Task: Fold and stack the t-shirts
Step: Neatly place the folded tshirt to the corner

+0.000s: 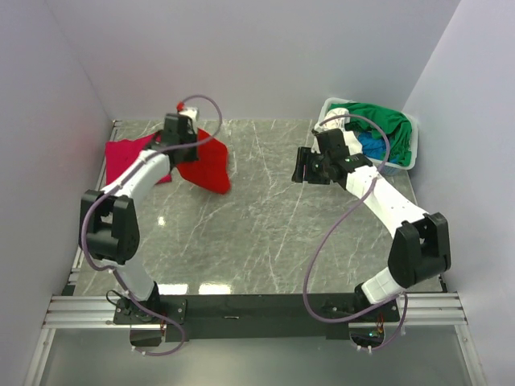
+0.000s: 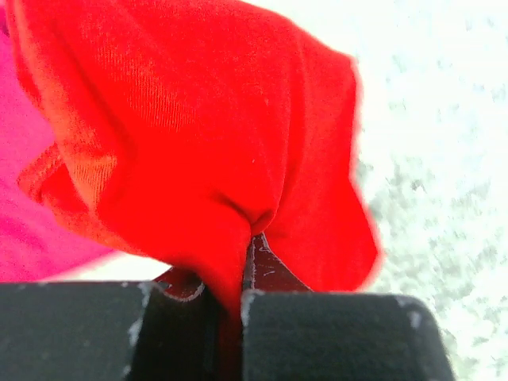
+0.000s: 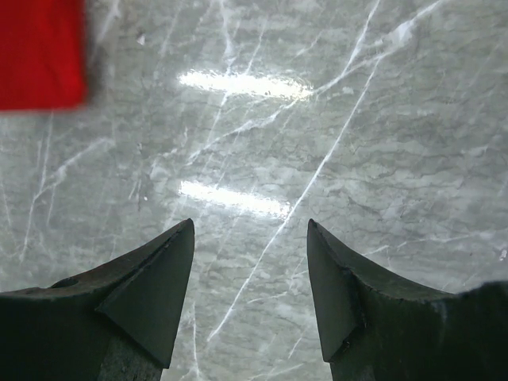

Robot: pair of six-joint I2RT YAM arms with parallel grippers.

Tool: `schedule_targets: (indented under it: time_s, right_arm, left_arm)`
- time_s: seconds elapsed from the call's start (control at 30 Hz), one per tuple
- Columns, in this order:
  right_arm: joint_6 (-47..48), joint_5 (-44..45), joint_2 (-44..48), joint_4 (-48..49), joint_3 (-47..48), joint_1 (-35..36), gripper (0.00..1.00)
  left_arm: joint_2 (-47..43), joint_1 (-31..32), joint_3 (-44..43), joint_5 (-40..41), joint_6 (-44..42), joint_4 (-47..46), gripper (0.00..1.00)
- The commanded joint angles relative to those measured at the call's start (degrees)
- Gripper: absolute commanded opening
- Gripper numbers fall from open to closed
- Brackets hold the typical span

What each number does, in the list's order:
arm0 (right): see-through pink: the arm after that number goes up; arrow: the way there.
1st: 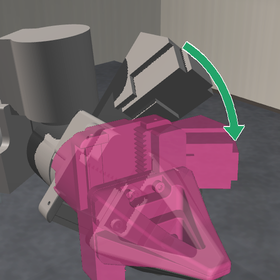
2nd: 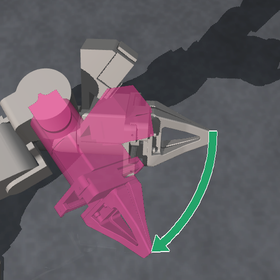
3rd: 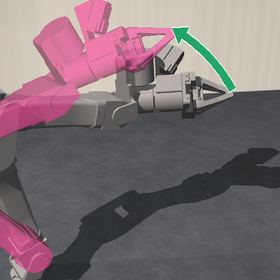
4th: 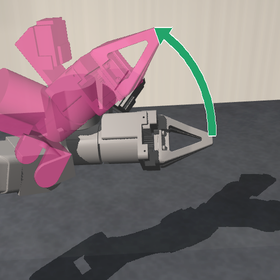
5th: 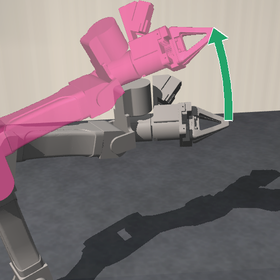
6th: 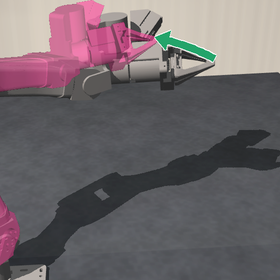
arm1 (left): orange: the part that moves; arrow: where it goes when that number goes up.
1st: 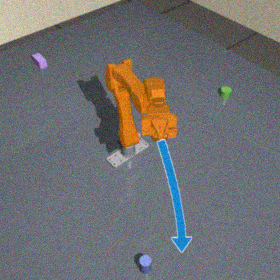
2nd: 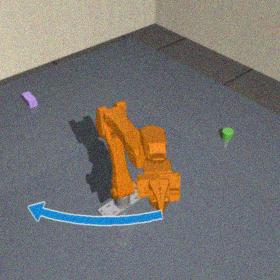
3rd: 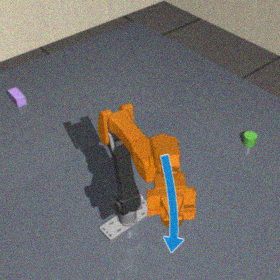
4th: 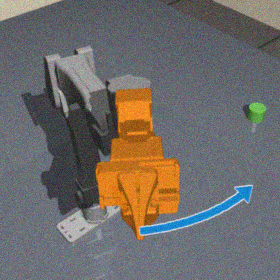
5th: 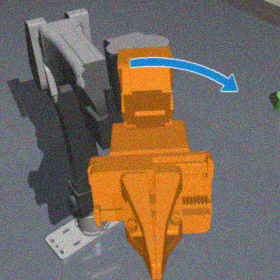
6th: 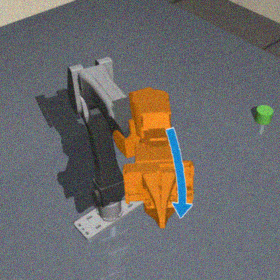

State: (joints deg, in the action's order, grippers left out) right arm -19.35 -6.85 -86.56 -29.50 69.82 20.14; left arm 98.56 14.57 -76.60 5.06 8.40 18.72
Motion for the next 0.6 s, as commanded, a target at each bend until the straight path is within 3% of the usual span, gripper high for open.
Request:
schedule_targets:
  time_s: [0.0,0.2,0.57]
  right_arm:
    - [1.9,-4.2,-1.9,2.4,3.4,-1.3,0.66]
    - [2.4,-7.0,-3.3,3.7,3.8,-1.9,0.66]
    - [2.3,-8.8,-4.1,4.4,2.8,-2.6,0.66]
  left_arm:
    - [1.9,-5.0,-8.2,-6.1,-6.9,1.0,0.00]
    - [6.5,-12.6,-16.6,-12.0,-10.4,5.2,0.00]
    - [3.7,-24.7,-14.6,-21.6,-8.8,2.5,0.00]
